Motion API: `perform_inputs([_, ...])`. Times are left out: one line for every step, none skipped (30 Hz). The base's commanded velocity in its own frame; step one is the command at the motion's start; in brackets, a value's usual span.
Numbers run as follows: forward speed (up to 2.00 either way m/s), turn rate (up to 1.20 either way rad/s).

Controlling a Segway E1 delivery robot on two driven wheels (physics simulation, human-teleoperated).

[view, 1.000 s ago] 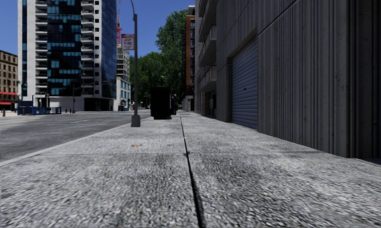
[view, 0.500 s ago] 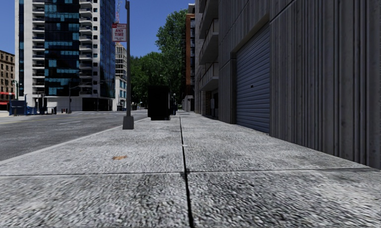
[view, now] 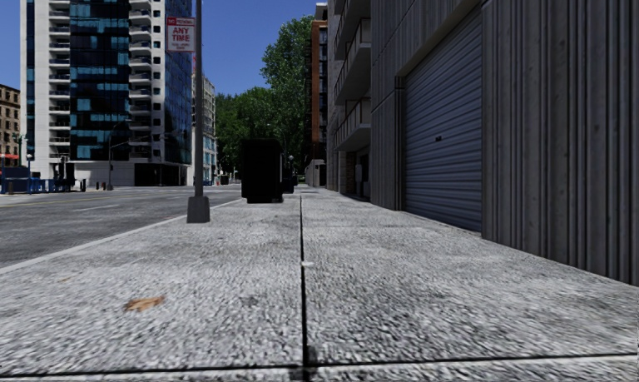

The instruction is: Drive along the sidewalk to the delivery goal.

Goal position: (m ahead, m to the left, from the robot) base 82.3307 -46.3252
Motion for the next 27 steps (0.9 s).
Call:
perform_inputs([2.0, 0.0])
perform_inputs([2.0, 0.0])
perform_inputs([2.0, 0.0])
perform_inputs([2.0, 0.0])
perform_inputs([2.0, 0.0])
perform_inputs([2.0, 0.0])
perform_inputs([2.0, 0.0])
perform_inputs([2.0, 0.0])
perform_inputs([2.0, 0.0])
perform_inputs([2.0, 0.0])
perform_inputs([2.0, 0.0])
perform_inputs([2.0, 0.0])
perform_inputs([2.0, 0.0])
perform_inputs([2.0, 0.0])
perform_inputs([2.0, 0.0])
perform_inputs([2.0, 0.0])
perform_inputs([2.0, 0.0])
perform_inputs([2.0, 0.0])
perform_inputs([2.0, 0.0])
perform_inputs([2.0, 0.0])
perform_inputs([2.0, 0.0])
perform_inputs([2.0, 0.0])
perform_inputs([2.0, 0.0])
perform_inputs([2.0, 0.0])
perform_inputs([2.0, 0.0])
perform_inputs([2.0, 0.0])
perform_inputs([2.0, 0.0])
